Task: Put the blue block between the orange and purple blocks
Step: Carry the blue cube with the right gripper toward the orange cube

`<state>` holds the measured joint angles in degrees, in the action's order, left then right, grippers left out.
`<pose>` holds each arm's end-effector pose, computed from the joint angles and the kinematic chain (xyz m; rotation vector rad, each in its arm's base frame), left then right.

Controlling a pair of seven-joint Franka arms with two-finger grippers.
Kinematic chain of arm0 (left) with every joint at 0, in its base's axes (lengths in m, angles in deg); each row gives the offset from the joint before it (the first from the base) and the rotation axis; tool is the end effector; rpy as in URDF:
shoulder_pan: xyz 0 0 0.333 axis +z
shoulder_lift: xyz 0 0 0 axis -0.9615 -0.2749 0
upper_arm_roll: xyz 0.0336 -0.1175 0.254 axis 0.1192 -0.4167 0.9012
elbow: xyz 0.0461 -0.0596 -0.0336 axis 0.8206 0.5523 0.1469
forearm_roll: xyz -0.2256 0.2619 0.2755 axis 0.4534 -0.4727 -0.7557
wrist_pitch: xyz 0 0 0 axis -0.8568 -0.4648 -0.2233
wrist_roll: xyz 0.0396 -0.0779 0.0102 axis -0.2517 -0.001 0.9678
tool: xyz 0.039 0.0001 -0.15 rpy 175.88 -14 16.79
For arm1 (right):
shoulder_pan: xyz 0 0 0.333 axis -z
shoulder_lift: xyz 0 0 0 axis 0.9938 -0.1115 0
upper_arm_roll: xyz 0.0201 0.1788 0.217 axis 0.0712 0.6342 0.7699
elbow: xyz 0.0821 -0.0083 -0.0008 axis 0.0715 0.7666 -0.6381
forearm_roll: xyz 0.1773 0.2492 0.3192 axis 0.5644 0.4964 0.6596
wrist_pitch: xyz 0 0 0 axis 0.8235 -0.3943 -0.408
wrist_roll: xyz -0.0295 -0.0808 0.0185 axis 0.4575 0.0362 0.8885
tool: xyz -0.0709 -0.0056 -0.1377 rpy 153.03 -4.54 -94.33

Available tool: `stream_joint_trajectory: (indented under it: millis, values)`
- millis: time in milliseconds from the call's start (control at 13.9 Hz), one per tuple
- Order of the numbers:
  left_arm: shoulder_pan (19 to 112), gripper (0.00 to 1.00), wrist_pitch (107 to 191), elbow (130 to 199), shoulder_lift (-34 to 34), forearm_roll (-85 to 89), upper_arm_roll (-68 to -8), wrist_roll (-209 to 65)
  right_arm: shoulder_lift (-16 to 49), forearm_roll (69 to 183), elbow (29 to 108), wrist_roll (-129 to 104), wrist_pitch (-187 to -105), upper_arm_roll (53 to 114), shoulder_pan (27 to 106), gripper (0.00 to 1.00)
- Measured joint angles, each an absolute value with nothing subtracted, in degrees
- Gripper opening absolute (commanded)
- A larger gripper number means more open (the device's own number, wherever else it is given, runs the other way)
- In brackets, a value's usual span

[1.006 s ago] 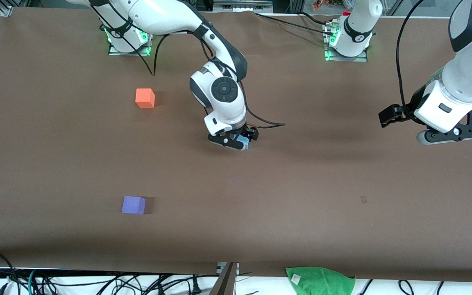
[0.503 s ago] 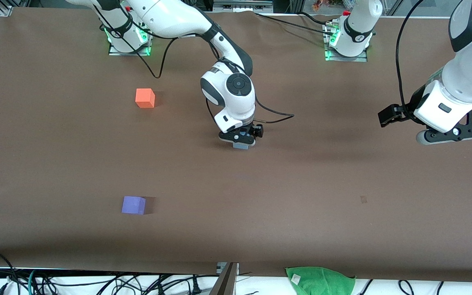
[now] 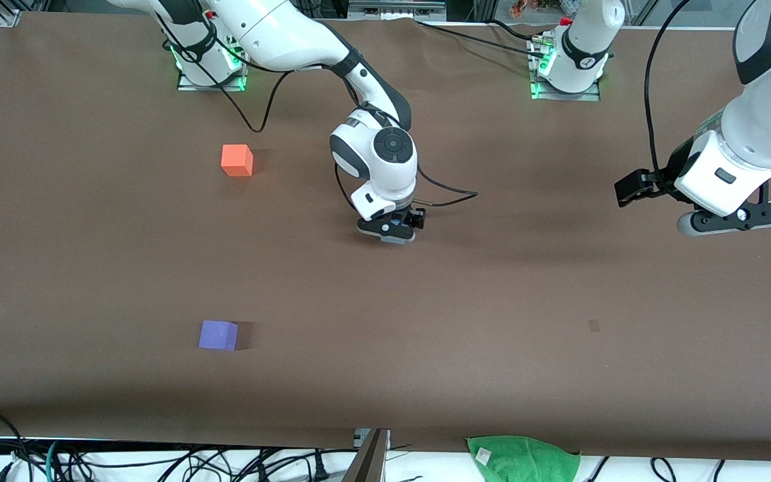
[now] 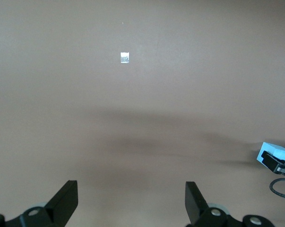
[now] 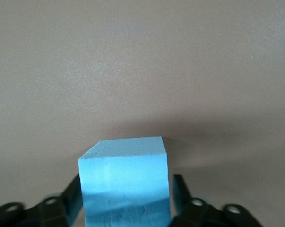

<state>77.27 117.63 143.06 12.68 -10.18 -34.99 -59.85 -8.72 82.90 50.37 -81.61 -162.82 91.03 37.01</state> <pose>0.6401 -0.1119 0.5008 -3.1084 -0.1924 0.1532 0.5047 0.5568 0.0992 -3.1041 0.3402 -0.1241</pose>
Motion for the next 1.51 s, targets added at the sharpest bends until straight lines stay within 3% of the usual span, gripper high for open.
stream_joint_trajectory:
  millis: [72,287,575,790,1150,1509]
  values:
    - [77.27,1.0,117.63,143.06,12.68,-9.78,-34.97,-60.9,-8.72,82.86,50.27,-81.6,-162.85,90.92,37.02,0.24]
    - [76.99,1.0,118.1,143.91,13.29,-8.17,-33.91,-64.87,-8.43,82.81,49.31,-77.5,-161.79,90.14,38.55,0.24]
    - [75.16,1.0,128.33,159.03,23.54,-6.07,-27.68,-73.59,-3.02,83.21,49.73,-62.7,-152.16,89.67,46.75,0.24]
    - [73.01,1.0,129.81,163.59,28.17,-6.06,-26.17,-73.89,4.17,86.21,57.99,-48.75,-150.91,89.56,54.97,0.24]
    - [72.43,1.0,128.6,163.17,27.89,-6.46,-25.75,-73.59,15.06,88.24,82.09,-37.24,-163.84,89.23,66.22,0.25]
    - [72.44,1.0,124.81,160.22,26.36,-6.53,-25.73,-73.58,15.83,88.25,87.9,-37.24,-170.49,88.26,66.67,0.29]
